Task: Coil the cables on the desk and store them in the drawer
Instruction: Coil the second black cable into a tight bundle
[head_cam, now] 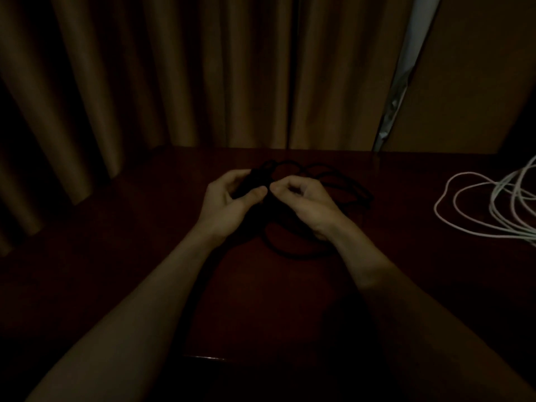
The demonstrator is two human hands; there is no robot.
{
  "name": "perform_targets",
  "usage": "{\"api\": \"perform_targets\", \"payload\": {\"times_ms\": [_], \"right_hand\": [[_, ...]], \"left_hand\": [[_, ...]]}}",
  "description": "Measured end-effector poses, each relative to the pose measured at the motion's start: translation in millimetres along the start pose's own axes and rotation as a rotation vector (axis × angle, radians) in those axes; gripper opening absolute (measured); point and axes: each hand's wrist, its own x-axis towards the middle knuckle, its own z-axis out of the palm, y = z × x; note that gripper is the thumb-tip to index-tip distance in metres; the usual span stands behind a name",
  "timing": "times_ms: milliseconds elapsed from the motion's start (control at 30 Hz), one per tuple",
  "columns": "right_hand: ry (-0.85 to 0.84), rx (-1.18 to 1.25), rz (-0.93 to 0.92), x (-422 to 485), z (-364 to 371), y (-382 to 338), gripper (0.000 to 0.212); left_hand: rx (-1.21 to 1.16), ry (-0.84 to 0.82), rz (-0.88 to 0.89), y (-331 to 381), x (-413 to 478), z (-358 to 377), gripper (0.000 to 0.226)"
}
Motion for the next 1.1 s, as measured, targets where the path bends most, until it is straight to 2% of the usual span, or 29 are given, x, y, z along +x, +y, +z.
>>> {"api": "perform_targets", "payload": {"times_ms": [133, 233, 333, 400, 467, 567, 633, 733, 867, 1000, 1100], "right_hand": [[0.001, 0.027, 0.029, -1, -2, 0, 0.018], [-0.033, 0.105, 0.041, -5, -2, -5, 0.032], [-0.177, 0.212, 0.039, -10, -2, -11, 0.051], [-0.224, 0.216, 0.037, -12, 1, -15, 0.052], [-0.217, 0.216, 0.046, -11, 4, -15, 0.047], [-0.159, 0.172, 0.041, -7, 7, -12, 0.056], [-0.092, 0.133, 0.033, -6, 8, -10, 0.057], [-0.018, 0.144, 0.016, -6, 7, -10, 0.056], [0.02, 0.119, -0.019, -9, 6, -10, 0.05], [0.021, 0.109, -0.021, -7, 8, -9, 0.048], [-0.017, 0.066, -0.034, -6, 6, -8, 0.041]], "left_hand": [[-0.149, -0.046, -0.105, 2, 1, -3, 0.024], [-0.275, -0.124, -0.142, 7, 0, -3, 0.015], [-0.369, -0.222, -0.144, 14, -1, 0, 0.034], [-0.369, -0.258, -0.147, 14, -1, 1, 0.05], [-0.301, -0.242, -0.151, 14, -2, 3, 0.052], [-0.12, -0.183, -0.129, 15, -8, 6, 0.034], [-0.096, -0.152, -0.104, 18, -11, 9, 0.026], [-0.121, -0.146, -0.114, 19, -11, 10, 0.028], [-0.215, -0.209, -0.282, 21, -6, 8, 0.056], [-0.302, -0.154, -0.324, 22, -4, 8, 0.035], [-0.33, -0.089, -0.313, 18, -1, 6, 0.037]]}}
